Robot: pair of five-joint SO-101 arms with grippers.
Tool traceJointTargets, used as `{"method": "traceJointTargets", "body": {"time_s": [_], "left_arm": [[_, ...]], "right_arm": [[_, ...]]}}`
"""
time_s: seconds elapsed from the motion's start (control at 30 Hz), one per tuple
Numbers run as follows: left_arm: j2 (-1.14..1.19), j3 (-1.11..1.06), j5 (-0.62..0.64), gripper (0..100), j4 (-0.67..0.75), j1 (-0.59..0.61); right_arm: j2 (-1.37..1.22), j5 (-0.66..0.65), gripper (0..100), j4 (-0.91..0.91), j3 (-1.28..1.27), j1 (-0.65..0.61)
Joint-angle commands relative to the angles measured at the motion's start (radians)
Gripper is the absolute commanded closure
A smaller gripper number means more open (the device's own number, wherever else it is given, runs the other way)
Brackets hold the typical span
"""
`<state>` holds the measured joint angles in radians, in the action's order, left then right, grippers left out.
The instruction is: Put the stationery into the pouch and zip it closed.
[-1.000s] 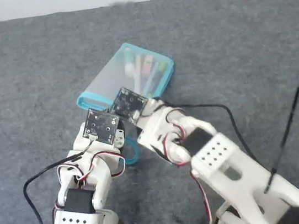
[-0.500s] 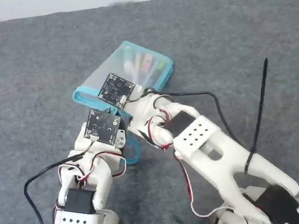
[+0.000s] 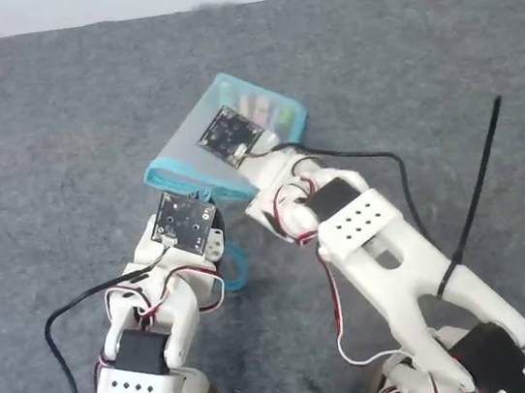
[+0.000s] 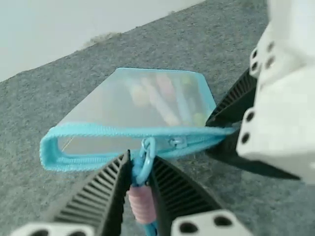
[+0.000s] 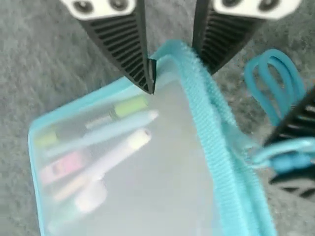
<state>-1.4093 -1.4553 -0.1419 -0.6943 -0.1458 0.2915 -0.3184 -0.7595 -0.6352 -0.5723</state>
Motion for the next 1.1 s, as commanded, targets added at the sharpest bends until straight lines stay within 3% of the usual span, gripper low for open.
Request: {"method": "traceJointTargets", "body": {"time_s": [0.0,0.57,1.07], "left_arm": [[0.009,0.025,0.009,99,0.021,0.003],[0.009,0.025,0.012,99,0.021,0.005],[0.009,0.025,0.012,99,0.021,0.005]], "right_arm": [[0.019,0.054,99.2,-0.039,0.015,0.082],[0.481,-0.015,99.3,-0.051,-0.347,0.114],[0.504,-0.121,99.3,-0.107,-0.399,0.392]]}}
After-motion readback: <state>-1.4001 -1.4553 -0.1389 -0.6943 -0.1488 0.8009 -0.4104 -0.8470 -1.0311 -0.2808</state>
